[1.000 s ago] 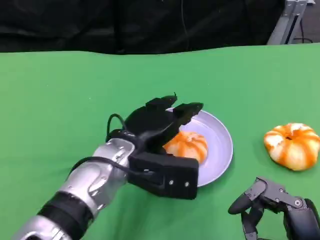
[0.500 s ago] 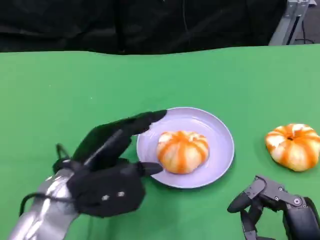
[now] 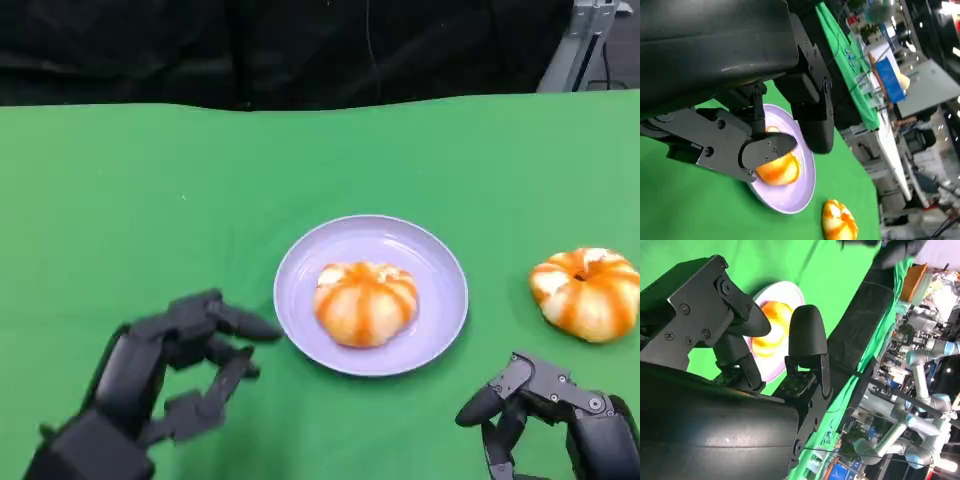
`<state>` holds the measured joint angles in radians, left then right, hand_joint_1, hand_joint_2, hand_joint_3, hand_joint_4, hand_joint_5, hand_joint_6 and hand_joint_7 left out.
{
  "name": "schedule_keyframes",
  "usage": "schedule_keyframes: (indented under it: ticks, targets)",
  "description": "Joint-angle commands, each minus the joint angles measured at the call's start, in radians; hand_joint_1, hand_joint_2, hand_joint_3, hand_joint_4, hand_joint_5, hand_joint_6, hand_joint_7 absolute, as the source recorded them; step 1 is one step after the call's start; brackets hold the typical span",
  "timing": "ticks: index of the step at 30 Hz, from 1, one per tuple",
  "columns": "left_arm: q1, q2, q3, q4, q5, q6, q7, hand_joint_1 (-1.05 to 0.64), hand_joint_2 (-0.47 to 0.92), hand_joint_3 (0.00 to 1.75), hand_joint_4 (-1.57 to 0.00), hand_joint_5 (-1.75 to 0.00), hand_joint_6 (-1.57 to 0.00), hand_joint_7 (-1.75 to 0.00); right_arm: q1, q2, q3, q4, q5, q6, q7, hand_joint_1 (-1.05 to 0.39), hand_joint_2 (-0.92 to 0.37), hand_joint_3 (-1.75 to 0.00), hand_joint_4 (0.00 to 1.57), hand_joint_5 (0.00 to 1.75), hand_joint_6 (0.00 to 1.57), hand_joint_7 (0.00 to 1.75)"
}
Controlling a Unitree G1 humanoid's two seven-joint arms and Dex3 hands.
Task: Grasp the bread from the table and place it into the plate.
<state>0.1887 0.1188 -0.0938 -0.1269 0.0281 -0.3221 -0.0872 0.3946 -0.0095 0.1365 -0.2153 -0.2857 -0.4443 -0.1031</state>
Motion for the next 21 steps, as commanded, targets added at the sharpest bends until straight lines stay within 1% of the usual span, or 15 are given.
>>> schedule_keyframes:
  ticks: [1, 4, 6, 8, 12, 17, 21]
  targets:
    - [0.052, -0.026, 0.018, 0.014, -0.01, -0.066, 0.015, 0.06, 0.44, 1.33, -0.81, -1.55, -0.77, -1.33, 0.003, -0.014, -0.009, -0.008, 0.008, 0.0, 0.002, 0.08, -0.32, -1.34, 0.81, 1.71, 0.79, 1.28]
    - [0.069, -0.039, 0.023, 0.021, -0.032, -0.066, -0.001, 0.07, 0.45, 1.35, -0.81, -1.62, -0.77, -1.42, 0.007, -0.019, -0.014, -0.008, 0.014, -0.004, 0.006, 0.09, -0.32, -1.34, 0.81, 1.7, 0.79, 1.28]
    - [0.075, -0.039, 0.02, 0.027, -0.059, -0.067, -0.026, 0.06, 0.48, 1.32, -0.8, -1.69, -0.74, -1.48, 0.008, -0.023, -0.019, -0.003, 0.021, -0.008, 0.009, 0.09, -0.32, -1.34, 0.81, 1.69, 0.79, 1.27]
    - [0.078, -0.041, 0.019, 0.035, -0.078, -0.079, -0.043, 0.06, 0.48, 1.32, -0.81, -1.72, -0.75, -1.51, 0.008, -0.028, -0.022, 0.001, 0.025, -0.009, 0.013, 0.09, -0.33, -1.33, 0.82, 1.68, 0.79, 1.27]
    - [0.074, -0.041, 0.023, 0.06, -0.085, -0.109, -0.059, 0.05, 0.46, 1.32, -0.81, -1.73, -0.77, -1.54, 0.012, -0.033, -0.024, 0.001, 0.032, -0.006, 0.017, 0.09, -0.34, -1.32, 0.81, 1.69, 0.8, 1.26]
    - [0.044, -0.035, 0.034, 0.104, -0.085, -0.136, -0.072, 0.04, 0.46, 1.29, -0.79, -1.75, -0.75, -1.57, 0.008, -0.034, -0.024, 0.009, 0.033, -0.013, 0.015, 0.09, -0.35, -1.3, 0.81, 1.69, 0.8, 1.26]
    - [0.028, -0.035, 0.04, 0.13, -0.077, -0.154, -0.078, 0.04, 0.43, 1.31, -0.8, -1.75, -0.77, -1.58, 0.009, -0.034, -0.022, 0.013, 0.029, -0.021, 0.011, 0.1, -0.34, -1.32, 0.81, 1.69, 0.8, 1.26]
